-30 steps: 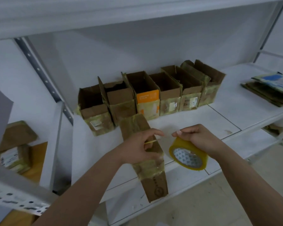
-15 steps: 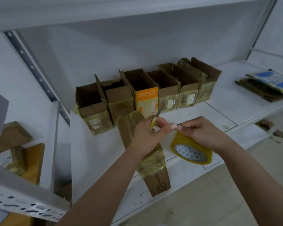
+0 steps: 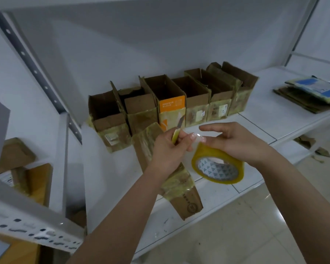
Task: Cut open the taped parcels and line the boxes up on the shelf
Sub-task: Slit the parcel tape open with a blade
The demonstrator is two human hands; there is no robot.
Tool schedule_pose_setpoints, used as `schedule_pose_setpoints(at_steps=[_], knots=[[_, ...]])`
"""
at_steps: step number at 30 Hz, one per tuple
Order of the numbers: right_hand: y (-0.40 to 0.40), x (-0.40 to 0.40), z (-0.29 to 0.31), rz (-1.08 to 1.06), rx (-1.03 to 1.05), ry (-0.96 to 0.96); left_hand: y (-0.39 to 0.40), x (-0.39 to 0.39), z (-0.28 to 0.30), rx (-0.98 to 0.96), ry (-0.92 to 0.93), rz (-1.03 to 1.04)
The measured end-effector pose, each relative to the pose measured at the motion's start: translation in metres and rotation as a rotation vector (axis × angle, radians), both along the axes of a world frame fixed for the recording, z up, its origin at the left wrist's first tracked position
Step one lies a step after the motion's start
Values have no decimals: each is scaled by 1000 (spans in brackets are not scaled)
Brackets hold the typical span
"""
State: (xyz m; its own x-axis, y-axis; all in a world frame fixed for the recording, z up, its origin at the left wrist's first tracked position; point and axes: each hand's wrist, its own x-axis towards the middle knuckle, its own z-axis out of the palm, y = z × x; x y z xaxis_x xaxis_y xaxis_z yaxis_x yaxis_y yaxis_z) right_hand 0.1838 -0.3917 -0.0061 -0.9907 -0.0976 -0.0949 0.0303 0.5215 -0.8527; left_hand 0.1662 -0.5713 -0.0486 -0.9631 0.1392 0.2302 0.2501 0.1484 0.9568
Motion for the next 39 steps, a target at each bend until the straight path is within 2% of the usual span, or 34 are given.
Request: schedule_pose_setpoints(at_steps=[4,13,20,24,26,30,39], knots=[[3,-7,17,123,-128,-24,-13,9,1,64,-79,168],[0,-17,32,416,-86,-67,-29,46,-2,32,13,466],[-10,-26,39,639,191,-149,-56,84,-29,56,20,663],[-20,-31,34,853,575,-83,-58,101,-57,87,-83,727],[-30,-33,30,928,686,-69,-57,104,-68,147,-122,748],[-39,-41,25,953,771,-130,-57,104,-75,164,-136,772],[-20,-55,19,820,739,-146,-33,91,-80,143,-139,731]])
